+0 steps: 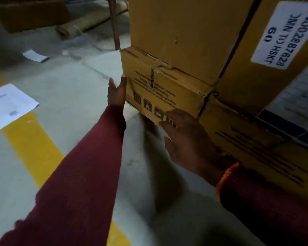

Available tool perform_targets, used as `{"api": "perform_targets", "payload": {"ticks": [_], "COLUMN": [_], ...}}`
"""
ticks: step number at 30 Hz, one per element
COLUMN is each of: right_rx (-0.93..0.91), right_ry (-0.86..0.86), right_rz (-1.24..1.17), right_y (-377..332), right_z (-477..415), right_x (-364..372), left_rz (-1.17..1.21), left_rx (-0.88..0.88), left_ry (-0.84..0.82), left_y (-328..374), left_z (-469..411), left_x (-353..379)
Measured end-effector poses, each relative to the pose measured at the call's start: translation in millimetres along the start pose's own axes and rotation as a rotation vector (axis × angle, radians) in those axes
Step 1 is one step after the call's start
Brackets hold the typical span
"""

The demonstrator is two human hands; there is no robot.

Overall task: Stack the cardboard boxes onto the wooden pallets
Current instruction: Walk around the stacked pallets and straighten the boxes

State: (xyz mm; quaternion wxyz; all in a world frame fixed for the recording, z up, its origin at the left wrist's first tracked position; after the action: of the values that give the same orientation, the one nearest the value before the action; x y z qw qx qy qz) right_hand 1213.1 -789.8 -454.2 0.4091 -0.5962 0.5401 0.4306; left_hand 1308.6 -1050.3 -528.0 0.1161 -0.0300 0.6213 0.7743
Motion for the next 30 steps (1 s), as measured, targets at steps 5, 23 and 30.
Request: {"api": "perform_targets", "payload": {"ticks": [5,23,30], "right_rx": [-0.163,0.134,0.203], "right_ry": [-0.026,-0.255,-0.519], "right_rz": [0.294,0.312,-0.029], "right_y": [-8.8,0.1,-27.4], "right_z": [-28.6,-43.2,-59.3], "right_x": [-18.6,-6.0,-126.8], "left_rz": [0.144,0.181,0.076], "left_rx": [-0.009,-0.032,-0.105], "left_ry": [-0.188,-0.168,-0.216], "left_y": [18.6,17.5,121.4], "left_z": [3.0,30.8,167.8], "left_x": [18.4,20.1,-36.7]}}
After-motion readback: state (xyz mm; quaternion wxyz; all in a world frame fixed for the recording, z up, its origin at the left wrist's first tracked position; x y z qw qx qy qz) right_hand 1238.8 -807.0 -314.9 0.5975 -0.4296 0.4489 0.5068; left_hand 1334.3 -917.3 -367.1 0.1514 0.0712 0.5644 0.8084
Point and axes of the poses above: each hand's wrist, its own z-axis away from the middle knuckle, its own x-axis out of the palm, y = z × x, the point moved 7 cm from there along -z, towards the middle knuckle, and after that the axes turned 5 degrees about -x, right-handed, at the moved point
